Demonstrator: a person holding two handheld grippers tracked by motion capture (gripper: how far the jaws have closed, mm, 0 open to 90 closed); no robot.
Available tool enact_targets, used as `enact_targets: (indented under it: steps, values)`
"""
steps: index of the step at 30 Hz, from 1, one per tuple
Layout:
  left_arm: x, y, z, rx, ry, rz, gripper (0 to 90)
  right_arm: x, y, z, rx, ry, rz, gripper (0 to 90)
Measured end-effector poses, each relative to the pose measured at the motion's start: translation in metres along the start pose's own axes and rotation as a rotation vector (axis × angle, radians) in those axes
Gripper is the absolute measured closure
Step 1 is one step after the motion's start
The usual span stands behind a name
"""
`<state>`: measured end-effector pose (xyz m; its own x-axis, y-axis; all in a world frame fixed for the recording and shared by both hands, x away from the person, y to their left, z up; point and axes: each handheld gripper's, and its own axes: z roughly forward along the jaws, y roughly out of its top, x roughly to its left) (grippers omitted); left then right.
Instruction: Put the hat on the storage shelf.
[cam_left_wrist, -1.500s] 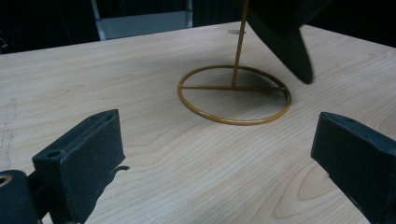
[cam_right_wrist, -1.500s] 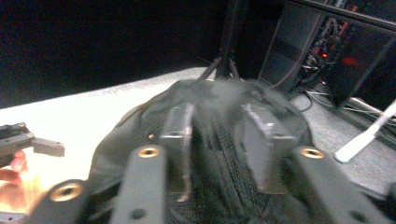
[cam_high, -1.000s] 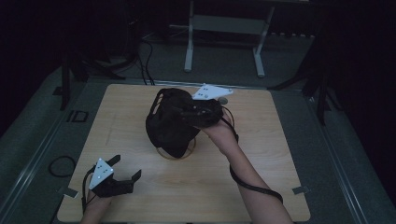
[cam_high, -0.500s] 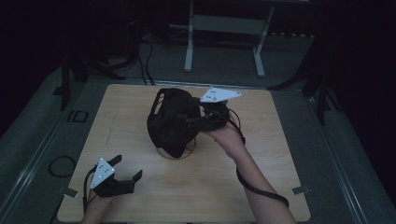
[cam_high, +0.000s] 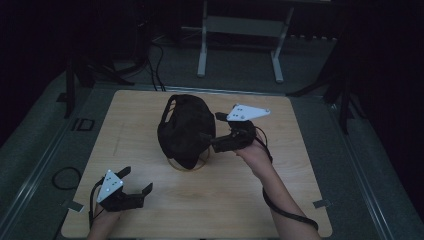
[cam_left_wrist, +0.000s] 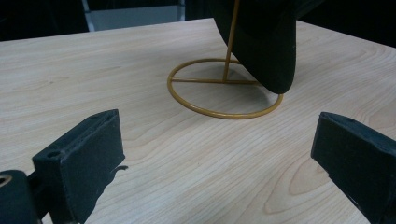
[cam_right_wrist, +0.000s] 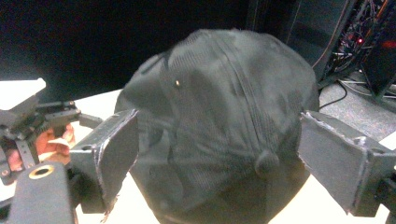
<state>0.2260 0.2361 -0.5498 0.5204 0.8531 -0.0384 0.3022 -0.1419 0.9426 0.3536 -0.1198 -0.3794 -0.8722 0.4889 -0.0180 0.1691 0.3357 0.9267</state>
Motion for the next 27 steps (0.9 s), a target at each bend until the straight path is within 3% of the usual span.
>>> enact_targets:
  steps: [14, 21, 27]
  values:
    - [-0.001, -0.001, 0.000, 0.005, -0.009, 0.001, 2.8, -0.006, -0.034, -0.018, 0.026, -0.033, 0.012, 13.0]
    - [-0.001, -0.001, 0.002, 0.014, -0.014, 0.003, 2.9, -0.007, -0.055, -0.022, 0.044, -0.020, 0.005, 13.5]
    - [-0.001, -0.002, 0.002, 0.016, -0.014, 0.000, 2.9, -0.009, -0.077, -0.022, 0.061, -0.003, 0.028, 13.5]
